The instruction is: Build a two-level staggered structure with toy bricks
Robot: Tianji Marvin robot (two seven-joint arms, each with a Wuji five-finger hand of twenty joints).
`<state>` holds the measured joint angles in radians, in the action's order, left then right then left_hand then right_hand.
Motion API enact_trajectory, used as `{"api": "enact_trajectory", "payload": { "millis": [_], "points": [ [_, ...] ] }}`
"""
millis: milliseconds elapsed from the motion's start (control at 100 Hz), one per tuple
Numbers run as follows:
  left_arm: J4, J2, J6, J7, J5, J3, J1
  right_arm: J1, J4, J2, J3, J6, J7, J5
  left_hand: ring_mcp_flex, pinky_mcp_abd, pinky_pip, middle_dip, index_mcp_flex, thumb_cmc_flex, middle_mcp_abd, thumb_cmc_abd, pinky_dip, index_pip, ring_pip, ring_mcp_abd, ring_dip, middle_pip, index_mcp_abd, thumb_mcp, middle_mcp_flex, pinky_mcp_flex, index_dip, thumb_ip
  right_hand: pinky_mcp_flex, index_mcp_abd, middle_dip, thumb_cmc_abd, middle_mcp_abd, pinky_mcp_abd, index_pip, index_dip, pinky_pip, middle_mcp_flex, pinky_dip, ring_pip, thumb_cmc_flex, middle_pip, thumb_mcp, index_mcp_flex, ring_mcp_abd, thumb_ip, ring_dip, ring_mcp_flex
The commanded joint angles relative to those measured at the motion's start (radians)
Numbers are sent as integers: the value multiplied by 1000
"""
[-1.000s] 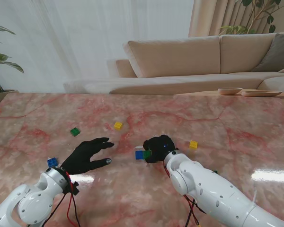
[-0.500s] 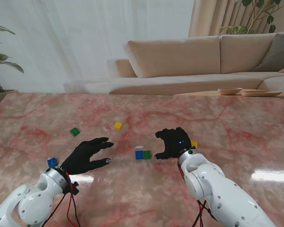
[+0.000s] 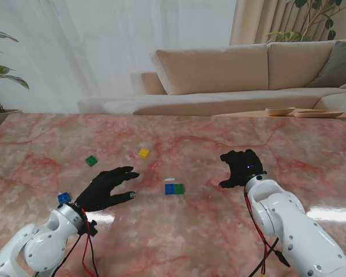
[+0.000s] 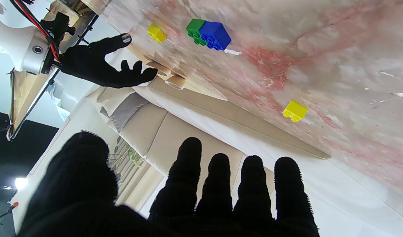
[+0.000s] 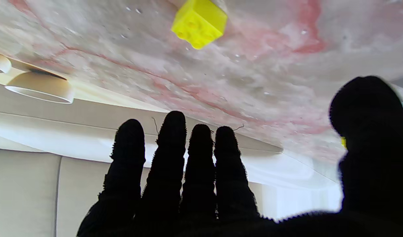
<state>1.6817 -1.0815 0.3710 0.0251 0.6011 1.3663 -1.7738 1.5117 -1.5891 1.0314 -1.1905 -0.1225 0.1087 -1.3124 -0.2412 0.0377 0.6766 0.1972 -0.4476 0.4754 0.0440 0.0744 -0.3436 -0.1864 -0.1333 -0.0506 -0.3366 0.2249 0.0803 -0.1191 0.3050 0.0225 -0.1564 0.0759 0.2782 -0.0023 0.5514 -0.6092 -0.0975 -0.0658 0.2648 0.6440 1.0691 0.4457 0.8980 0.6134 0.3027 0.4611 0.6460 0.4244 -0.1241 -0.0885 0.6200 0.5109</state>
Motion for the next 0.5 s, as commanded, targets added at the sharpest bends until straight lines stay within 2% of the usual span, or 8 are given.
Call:
{"api": "enact_trajectory", "payload": {
  "millis": [0, 250, 380, 490],
  "points": [
    [-10, -2, -4, 1, 0, -4, 1, 12, 20, -7, -8, -15, 19, 4, -7, -6, -18, 6, -13, -6, -3, -12, 11, 7, 4, 9, 0, -16, 14, -11, 28, 17, -2, -30, -21, 27, -18, 0, 18, 18, -14, -10, -31, -42, -22, -6, -15, -4, -5, -48, 12, 30, -17, -40],
    [-54, 7, -1, 41, 16, 5, 68, 55, -13, -1, -49, -16, -3, 18, 0, -23, -51, 7, -15, 1, -6, 7, 28, 4, 5, 11, 0, -14, 12, -23, 26, 16, -3, -27, -88, 32, -62, 50, 23, 58, -19, -24, -309, -77, -147, -168, -66, -41, 8, -72, 30, 31, -120, -96],
    [-79, 15, 4, 80, 24, 10, 136, 80, -44, 1, -79, 7, -2, 32, 3, -33, -70, 7, -12, 3, -8, 11, 38, 4, 5, 13, 0, -14, 12, -28, 21, 13, -3, -28, -105, 28, -143, 124, 32, 51, -42, -33, -440, -86, -232, -327, -122, -138, 19, -95, 41, 37, -209, -112],
    [-117, 24, 11, 126, 22, 2, 207, 98, -65, 3, -99, 21, 2, 60, 11, -37, -81, 7, -8, 5, -10, 15, 43, 3, 7, 18, 1, -15, 10, -33, 13, 13, -3, -29, -111, 28, -213, 184, 36, 44, -69, -45, -499, -88, -288, -417, -178, -216, 33, -111, 44, 45, -259, -120]
  ]
}}
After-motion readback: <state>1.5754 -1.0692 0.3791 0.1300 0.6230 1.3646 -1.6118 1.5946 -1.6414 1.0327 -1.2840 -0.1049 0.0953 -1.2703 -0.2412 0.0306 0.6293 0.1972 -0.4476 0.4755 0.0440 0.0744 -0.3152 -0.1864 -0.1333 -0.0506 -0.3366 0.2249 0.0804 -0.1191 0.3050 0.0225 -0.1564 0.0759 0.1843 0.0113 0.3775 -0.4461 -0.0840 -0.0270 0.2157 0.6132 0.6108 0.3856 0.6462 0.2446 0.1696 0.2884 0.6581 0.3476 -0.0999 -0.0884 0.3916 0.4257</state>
